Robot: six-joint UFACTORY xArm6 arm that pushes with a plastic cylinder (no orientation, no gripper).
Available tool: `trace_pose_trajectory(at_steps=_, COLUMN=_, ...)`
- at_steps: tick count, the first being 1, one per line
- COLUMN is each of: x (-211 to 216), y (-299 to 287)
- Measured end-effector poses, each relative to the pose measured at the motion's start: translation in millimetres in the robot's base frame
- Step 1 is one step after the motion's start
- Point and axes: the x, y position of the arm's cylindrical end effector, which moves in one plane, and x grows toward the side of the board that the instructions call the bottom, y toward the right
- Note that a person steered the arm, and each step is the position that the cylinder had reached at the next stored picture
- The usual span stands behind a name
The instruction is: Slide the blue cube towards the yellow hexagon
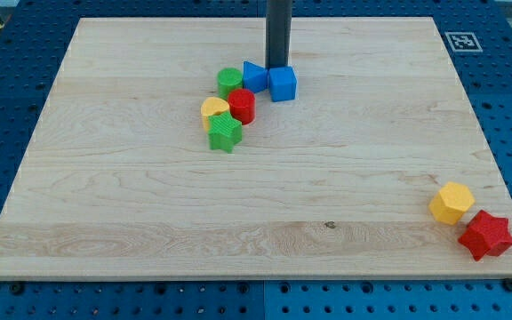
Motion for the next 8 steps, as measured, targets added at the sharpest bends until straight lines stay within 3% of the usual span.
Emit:
trace_pose_trajectory(at_steps=6, x=153.0, y=41.7)
trace_pose_trajectory(at_steps=8, x=155.9, y=41.0)
